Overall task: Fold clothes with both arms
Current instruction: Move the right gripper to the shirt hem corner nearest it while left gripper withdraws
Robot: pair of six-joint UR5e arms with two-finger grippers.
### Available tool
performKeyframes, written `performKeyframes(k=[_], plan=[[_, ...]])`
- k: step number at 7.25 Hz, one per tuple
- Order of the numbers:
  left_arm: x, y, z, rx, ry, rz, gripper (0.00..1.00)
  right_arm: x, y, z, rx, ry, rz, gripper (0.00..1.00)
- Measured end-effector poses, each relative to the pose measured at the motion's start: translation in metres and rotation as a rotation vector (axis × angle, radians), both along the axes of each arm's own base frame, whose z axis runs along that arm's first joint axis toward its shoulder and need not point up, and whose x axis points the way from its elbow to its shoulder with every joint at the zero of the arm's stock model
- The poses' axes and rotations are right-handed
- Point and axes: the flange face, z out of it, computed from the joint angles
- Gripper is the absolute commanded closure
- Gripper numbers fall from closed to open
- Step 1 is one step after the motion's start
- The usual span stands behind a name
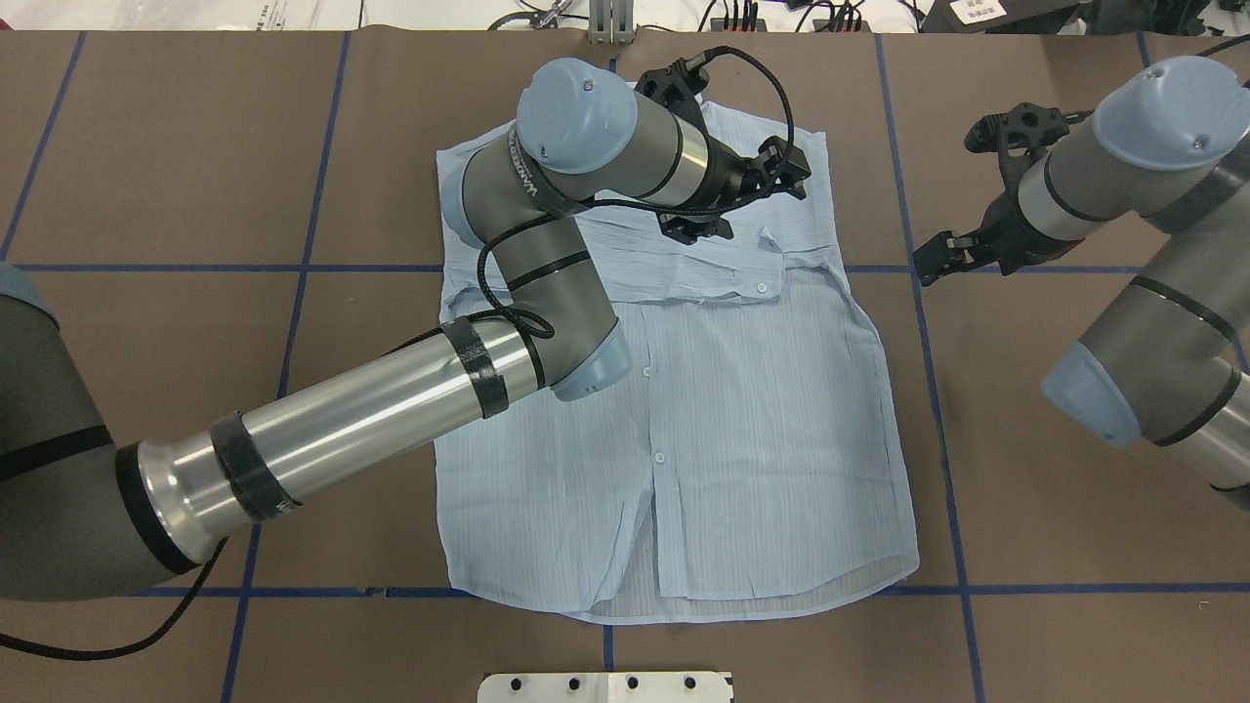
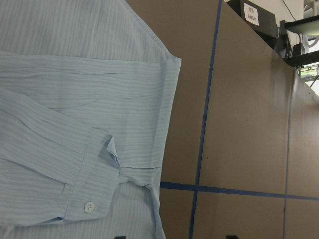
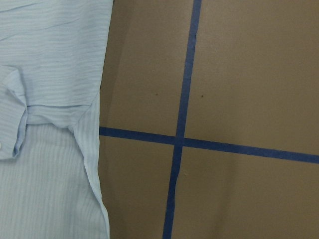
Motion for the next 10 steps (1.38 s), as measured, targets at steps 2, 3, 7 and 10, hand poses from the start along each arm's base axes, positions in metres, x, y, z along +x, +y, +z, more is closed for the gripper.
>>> performKeyframes(k=[2,3,7,10], plan=[[-0.029,0.003,0.045,0.001,-0.025,0.023,0.01,-0.003,0.012,-0.004,-0.024,-0.054,0.043,0.00],[-0.058,0.008,0.070,-0.013,-0.046,0.032,0.01,-0.013,0.029,-0.010,-0.040,-0.083,0.067,0.00],[-0.183,0.092,0.086,0.006,-0.224,0.063,0.01,-0.083,0.156,-0.023,-0.083,-0.091,0.106,0.00],[-0.218,0.123,0.084,0.025,-0.277,0.079,0.01,-0.104,0.209,-0.006,-0.111,-0.052,0.073,0.09]])
